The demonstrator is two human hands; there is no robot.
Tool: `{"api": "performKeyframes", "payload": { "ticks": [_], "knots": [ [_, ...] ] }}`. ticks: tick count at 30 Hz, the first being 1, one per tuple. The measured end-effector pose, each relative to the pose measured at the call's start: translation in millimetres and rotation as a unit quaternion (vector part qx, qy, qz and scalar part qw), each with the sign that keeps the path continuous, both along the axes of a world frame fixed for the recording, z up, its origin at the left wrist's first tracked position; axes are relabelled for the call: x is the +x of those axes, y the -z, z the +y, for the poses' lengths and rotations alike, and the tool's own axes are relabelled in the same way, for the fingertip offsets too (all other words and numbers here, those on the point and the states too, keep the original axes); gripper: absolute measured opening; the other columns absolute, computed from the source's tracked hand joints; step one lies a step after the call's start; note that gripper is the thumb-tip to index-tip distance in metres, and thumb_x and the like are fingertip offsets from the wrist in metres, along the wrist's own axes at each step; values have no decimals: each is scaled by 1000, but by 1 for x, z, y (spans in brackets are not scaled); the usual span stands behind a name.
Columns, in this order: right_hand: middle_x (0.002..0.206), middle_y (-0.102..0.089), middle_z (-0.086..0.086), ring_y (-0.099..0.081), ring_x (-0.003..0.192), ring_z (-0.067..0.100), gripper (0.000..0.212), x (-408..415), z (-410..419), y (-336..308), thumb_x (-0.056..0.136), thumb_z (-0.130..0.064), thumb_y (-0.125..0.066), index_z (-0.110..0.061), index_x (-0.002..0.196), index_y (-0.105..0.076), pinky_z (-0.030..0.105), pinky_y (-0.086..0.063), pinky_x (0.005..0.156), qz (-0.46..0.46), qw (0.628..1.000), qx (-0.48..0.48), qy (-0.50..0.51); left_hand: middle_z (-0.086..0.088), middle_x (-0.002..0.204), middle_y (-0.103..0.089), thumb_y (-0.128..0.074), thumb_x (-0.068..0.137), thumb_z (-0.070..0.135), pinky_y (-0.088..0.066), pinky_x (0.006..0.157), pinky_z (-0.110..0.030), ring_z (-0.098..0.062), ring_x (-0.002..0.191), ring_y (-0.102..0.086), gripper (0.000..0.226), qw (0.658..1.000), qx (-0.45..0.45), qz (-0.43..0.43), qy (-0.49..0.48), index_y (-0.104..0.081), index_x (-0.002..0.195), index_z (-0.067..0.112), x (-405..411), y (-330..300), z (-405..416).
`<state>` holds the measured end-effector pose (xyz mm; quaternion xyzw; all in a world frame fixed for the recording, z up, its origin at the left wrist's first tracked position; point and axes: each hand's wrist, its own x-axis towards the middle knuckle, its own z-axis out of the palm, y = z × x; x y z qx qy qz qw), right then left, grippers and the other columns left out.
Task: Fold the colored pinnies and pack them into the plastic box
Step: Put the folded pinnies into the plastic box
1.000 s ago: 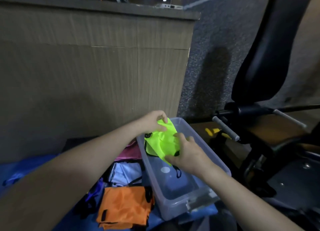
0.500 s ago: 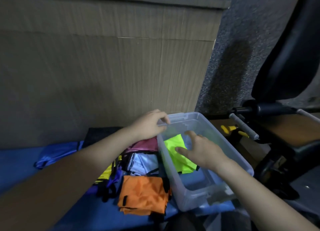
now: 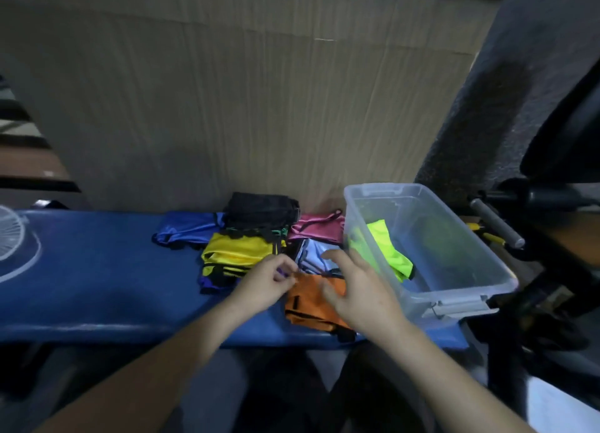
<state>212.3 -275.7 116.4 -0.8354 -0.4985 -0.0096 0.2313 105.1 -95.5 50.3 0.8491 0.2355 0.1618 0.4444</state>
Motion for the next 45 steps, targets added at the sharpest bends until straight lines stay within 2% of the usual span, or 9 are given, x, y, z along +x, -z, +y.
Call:
{"api": "performKeyframes", "payload": {
  "ticks": [4,8,17,23,27,30,33,39,45],
  "knots": [
    [127,-47,-4,-51,122,22,47,7,3,48,88,-48,-54,-30,131,-50,39,-49,95,5,998,-66,-7,-1,109,-60,-73,86,13,-47,83,-13,-5,93,-61,23,998,-8,0,-55,-62,98,29,-1,24,-7],
    [132,-47,2,-49,123,26,56,18,8,85,83,-50,-51,-24,133,-52,38,-45,103,7,996,-94,0,-4,120,-58,-73,86,26,-49,99,-32,-17,107,-63,38,995,-34,62,-75,-59,122,27,4,41,-15],
    [125,-55,11,-61,98,38,58,29,23,122,63,-55,-54,-33,117,-51,48,-53,88,17,997,-64,30,-3,144,-54,-58,95,52,-41,104,-31,-22,131,-52,64,986,-57,135,-84,-39,148,21,29,41,-19],
    [124,-50,8,-50,107,34,76,34,18,121,59,-64,-52,-33,129,-53,45,-45,99,10,990,-143,14,-1,120,-63,-73,86,31,-51,89,-35,-23,105,-64,60,986,-73,124,-86,-38,135,25,30,53,-25],
    [94,-61,1,-59,84,27,89,34,11,122,37,-71,-75,-36,115,-54,38,-51,74,-76,984,-161,8,0,123,-54,-68,82,9,-42,83,-27,-19,108,-57,54,994,-25,90,-62,-39,123,28,28,57,-33],
    [103,-58,3,-56,95,29,97,33,6,124,33,-67,-75,-36,122,-49,42,-46,87,-107,974,-197,-25,4,124,-50,-63,80,2,-43,84,-29,-17,108,-54,51,997,-9,69,-39,-39,113,31,24,54,-31],
    [115,-52,7,-56,99,30,90,29,4,123,43,-57,-73,-33,125,-44,41,-48,88,-102,973,-202,-48,3,118,-51,-63,79,-1,-41,83,-26,-14,106,-52,49,998,-25,58,-10,-43,102,36,16,49,-24],
    [82,-55,-1,-60,73,25,69,8,5,104,43,-44,-75,-33,106,-48,37,-47,67,-113,981,-152,-32,10,100,-57,-63,79,-7,-39,65,-14,-5,83,-53,41,996,-85,26,5,-56,103,25,-3,17,-16],
    [93,-56,-3,-57,83,25,60,-12,-15,53,59,-49,-62,-33,116,-49,36,-43,71,-125,991,-46,-15,-2,97,-57,-75,78,2,-43,62,-24,-6,72,-55,37,996,-55,-5,68,-65,99,31,-15,-68,-5]
  ]
}}
